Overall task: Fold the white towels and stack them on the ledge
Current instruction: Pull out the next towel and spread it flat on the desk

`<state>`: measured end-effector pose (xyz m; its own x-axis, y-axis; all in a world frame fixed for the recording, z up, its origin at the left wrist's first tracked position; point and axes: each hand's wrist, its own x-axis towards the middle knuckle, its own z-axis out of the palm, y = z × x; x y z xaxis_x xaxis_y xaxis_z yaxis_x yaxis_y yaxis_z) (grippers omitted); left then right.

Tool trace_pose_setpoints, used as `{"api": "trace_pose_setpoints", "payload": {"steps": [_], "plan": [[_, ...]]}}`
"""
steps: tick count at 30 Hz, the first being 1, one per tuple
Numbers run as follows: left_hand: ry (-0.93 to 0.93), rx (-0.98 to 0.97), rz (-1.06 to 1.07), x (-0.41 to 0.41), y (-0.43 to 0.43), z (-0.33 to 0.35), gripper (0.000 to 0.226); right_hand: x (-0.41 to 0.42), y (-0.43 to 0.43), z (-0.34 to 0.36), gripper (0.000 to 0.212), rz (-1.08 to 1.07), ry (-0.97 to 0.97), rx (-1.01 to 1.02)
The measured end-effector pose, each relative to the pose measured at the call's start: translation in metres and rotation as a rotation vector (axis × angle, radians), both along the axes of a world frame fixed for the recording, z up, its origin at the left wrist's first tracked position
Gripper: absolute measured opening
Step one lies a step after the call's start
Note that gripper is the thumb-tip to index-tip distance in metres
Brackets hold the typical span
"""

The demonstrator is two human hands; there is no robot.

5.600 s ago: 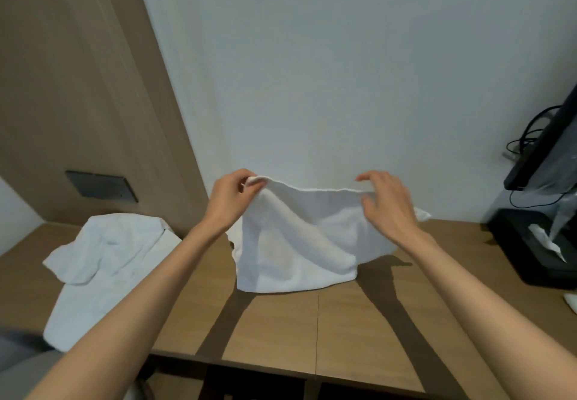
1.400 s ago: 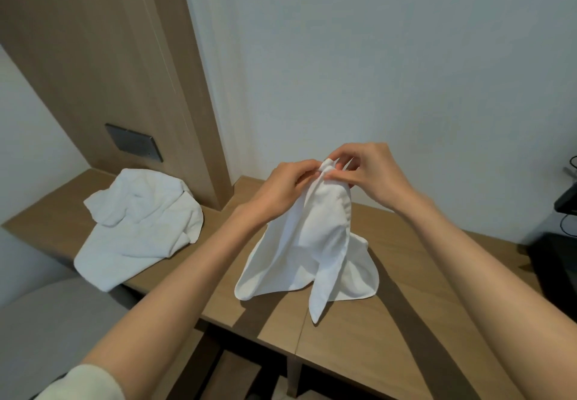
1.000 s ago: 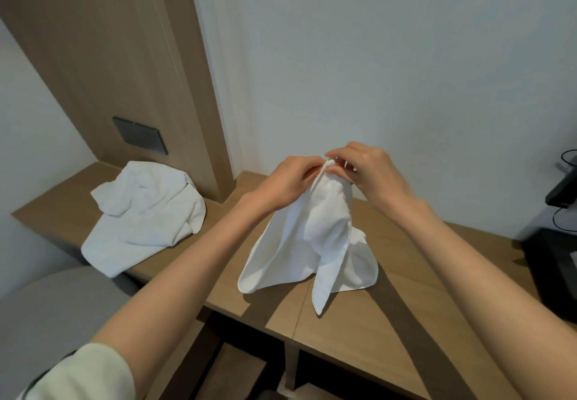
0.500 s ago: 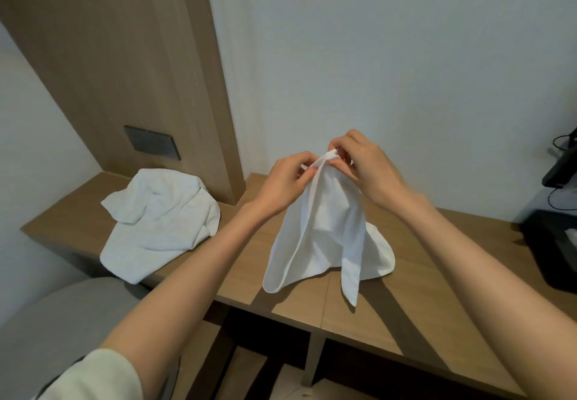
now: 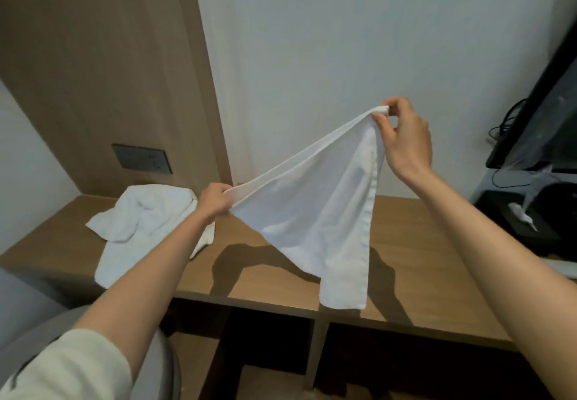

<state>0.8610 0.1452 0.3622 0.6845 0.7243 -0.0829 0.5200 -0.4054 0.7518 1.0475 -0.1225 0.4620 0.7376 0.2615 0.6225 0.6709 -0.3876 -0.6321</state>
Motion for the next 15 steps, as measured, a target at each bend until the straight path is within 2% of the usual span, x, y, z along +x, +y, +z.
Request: {"api": "trace_pose_setpoints", "payload": {"steps": [2, 6, 10, 12, 15], "plan": [[-0.084, -0.143, 0.043, -0.008, 0.004, 0.013, 0.017, 0.0, -0.006, -0.005, 0.023, -0.054, 0.081, 0.03], [-0.182, -0.174, 0.137, -0.017, 0.009, 0.056, 0.019, 0.0, -0.016, -0.009, 0.012, -0.05, 0.342, 0.191], [-0.498, -0.556, 0.133, -0.022, 0.004, 0.103, 0.021, -0.01, -0.018, -0.001, 0.012, 0.075, 0.338, 0.343], [-0.627, -0.716, 0.133, -0.025, -0.001, 0.117, 0.023, -0.015, -0.019, -0.001, 0.01, 0.138, 0.386, 0.335], [-0.658, -0.888, 0.103, -0.036, -0.01, 0.12, 0.028, -0.026, -0.024, -0.01, 0.008, 0.14, 0.38, 0.356]]}}
